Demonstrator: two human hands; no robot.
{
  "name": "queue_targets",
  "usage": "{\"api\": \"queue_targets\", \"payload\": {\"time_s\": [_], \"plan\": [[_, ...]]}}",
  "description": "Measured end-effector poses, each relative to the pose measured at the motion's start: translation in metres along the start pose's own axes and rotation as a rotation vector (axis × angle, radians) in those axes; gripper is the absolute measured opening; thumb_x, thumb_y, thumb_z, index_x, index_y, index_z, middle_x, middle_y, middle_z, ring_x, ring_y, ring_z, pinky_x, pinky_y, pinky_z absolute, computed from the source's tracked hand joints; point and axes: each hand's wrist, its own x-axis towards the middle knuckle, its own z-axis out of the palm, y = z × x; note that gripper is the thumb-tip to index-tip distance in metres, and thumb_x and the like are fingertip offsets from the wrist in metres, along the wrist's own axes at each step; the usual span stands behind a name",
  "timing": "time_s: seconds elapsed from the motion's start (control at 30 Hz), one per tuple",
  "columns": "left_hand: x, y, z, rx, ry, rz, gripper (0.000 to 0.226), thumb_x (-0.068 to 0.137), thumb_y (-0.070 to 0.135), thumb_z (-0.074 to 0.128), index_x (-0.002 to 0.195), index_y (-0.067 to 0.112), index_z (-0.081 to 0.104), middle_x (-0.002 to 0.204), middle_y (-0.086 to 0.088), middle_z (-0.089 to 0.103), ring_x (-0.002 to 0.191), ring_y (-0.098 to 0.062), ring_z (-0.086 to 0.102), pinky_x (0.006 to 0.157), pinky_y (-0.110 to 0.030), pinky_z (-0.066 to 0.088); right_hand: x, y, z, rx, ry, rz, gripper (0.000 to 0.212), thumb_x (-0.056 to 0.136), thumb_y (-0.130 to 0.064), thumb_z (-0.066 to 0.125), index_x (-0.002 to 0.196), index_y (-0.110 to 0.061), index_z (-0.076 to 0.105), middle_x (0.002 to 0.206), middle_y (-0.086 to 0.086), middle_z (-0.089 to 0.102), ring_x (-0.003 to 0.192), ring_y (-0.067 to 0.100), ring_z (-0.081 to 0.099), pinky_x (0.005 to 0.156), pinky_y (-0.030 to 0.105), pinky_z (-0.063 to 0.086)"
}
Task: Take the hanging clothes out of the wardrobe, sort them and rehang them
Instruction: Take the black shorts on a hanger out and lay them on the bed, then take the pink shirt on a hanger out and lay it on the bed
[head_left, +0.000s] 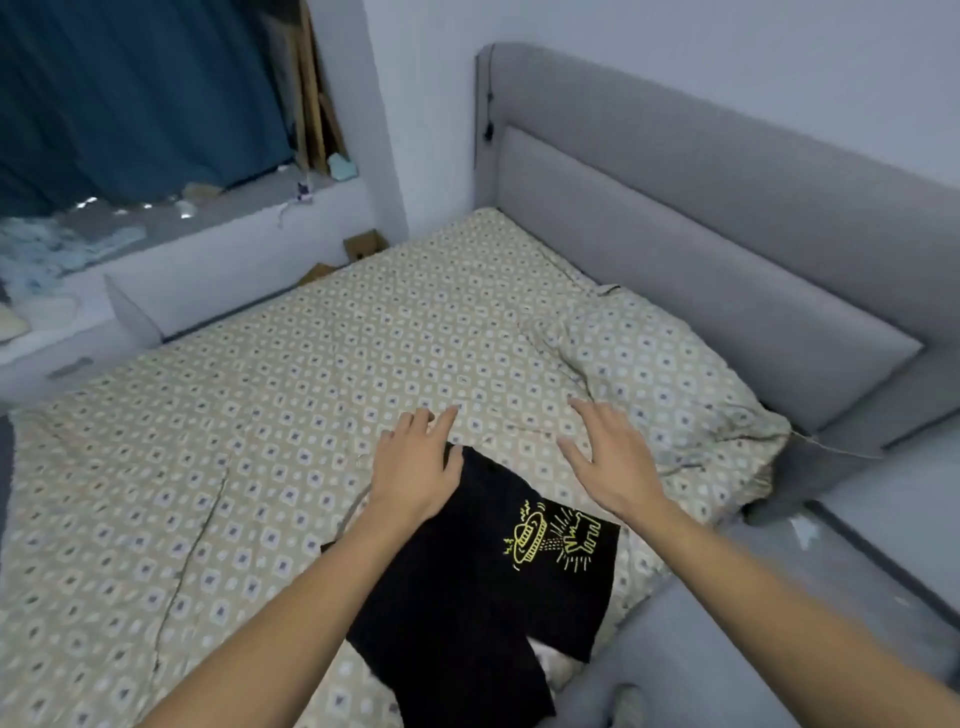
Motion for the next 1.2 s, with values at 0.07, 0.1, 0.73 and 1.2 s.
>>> {"api": "queue_targets", "payload": {"time_s": [0.07,0.1,0.73,1.2], "plan": [[0.005,0.042,-0.016,-0.004,0.018,0.107,0.058,0.102,0.050,0.040,0.156,0.028,0.042,0.136,-0.003,0.058,0.126,-0.024,0.052,0.097,-0.045,0.046,-0.027,0.021,-0.036,-0.038,0.070,0.041,0.057,0.105,-0.055,0.046,0.154,-0.025,0.040,0.144,-0.001,0.052,0.132,0.024,0.048,0.105,0.045,0.044],[0.010,0.065,-0.022,0.000,0.027,0.163,0.059,0.101,0.051,0.039,0.155,0.028,0.043,0.135,-0.002,0.058,0.125,-0.024,0.052,0.096,-0.045,0.045,-0.040,0.031,-0.055,-0.055,0.107,0.065,0.057,0.105,-0.055,0.045,0.153,-0.026,0.040,0.144,-0.001,0.052,0.131,0.024,0.048,0.104,0.044,0.045],[-0.049,0.608,-0.026,-0.114,0.096,1.073,0.062,0.095,0.052,0.042,0.150,0.024,0.048,0.123,-0.003,0.059,0.114,-0.028,0.055,0.087,-0.043,0.048,-0.398,0.278,-0.333,-0.320,0.582,0.742,0.060,0.098,-0.054,0.048,0.149,-0.025,0.047,0.143,-0.001,0.052,0.130,0.024,0.048,0.100,0.043,0.045],[-0.173,0.835,-0.012,-0.378,-0.052,1.702,0.061,0.099,0.052,0.039,0.153,0.025,0.047,0.130,-0.003,0.060,0.118,-0.025,0.054,0.090,-0.042,0.046,-0.570,0.293,-0.377,-0.456,0.775,1.238,0.061,0.100,-0.056,0.048,0.152,-0.025,0.045,0.145,-0.004,0.051,0.130,0.019,0.047,0.105,0.045,0.045]]}}
